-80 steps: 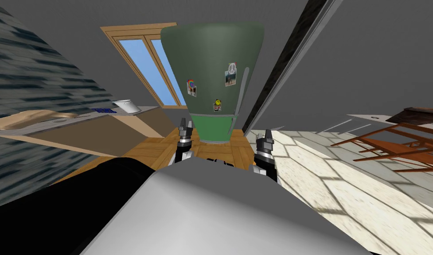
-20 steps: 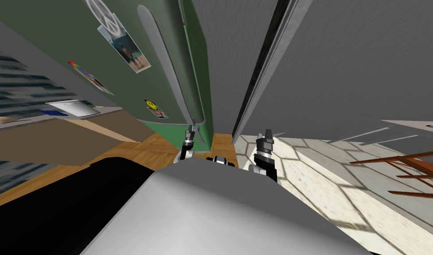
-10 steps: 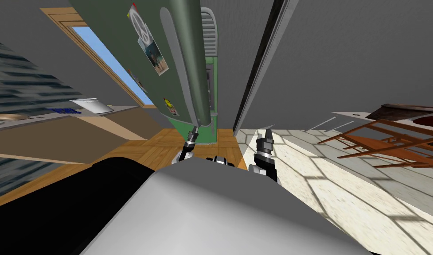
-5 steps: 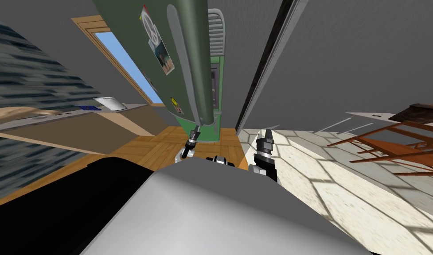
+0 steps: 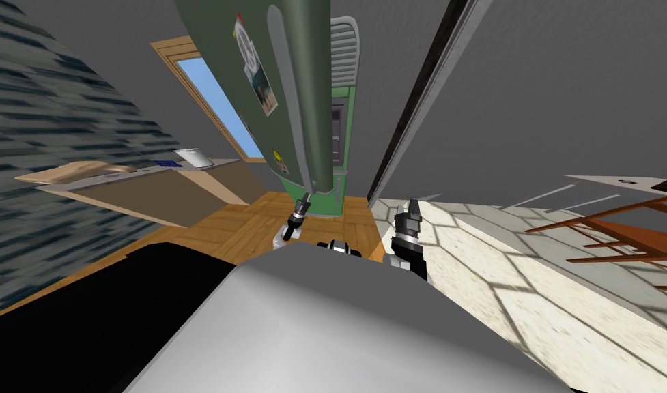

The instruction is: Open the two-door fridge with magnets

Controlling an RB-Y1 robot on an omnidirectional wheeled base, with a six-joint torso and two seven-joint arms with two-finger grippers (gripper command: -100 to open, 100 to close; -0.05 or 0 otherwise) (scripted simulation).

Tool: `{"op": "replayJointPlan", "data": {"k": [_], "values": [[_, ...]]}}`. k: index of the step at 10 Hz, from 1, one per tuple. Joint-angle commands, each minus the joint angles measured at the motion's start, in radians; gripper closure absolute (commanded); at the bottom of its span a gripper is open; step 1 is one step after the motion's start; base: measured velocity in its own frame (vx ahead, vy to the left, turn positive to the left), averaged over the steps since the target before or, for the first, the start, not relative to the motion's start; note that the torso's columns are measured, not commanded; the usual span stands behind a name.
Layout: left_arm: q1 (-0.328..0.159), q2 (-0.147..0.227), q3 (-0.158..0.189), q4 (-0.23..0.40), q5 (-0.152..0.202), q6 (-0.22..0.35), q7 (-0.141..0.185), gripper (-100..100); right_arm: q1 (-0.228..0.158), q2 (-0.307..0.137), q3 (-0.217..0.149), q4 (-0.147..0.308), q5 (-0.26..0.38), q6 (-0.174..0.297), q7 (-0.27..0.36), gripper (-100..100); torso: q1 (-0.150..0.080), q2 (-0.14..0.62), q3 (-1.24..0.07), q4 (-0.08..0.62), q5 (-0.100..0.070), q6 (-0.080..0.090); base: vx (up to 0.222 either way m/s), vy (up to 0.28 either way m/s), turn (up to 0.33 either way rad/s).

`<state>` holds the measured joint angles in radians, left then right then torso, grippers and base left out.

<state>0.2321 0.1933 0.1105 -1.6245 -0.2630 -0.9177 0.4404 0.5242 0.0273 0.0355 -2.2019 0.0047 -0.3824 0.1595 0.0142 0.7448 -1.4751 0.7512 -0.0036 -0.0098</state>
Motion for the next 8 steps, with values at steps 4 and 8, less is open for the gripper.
{"op": "replayJointPlan", "data": {"k": [4, 8], "values": [[-0.099, -0.026, 0.074, 0.08, -0.124, -0.084, 0.144, 100, 0.0, 0.0, 0.0, 0.0, 0.0, 0.0, 0.0, 0, -0.01, -0.008, -0.006, 0.002, -0.005, 0.003, -0.033, 0.029, 0.046], [-0.174, -0.047, 0.116, 0.143, -0.22, -0.133, 0.244, 100, 0.0, 0.0, 0.0, 0.0, 0.0, 0.0, 0.0, 0, -0.01, -0.003, -0.002, 0.005, -0.004, 0.004, -0.076, 0.067, 0.103]]}}
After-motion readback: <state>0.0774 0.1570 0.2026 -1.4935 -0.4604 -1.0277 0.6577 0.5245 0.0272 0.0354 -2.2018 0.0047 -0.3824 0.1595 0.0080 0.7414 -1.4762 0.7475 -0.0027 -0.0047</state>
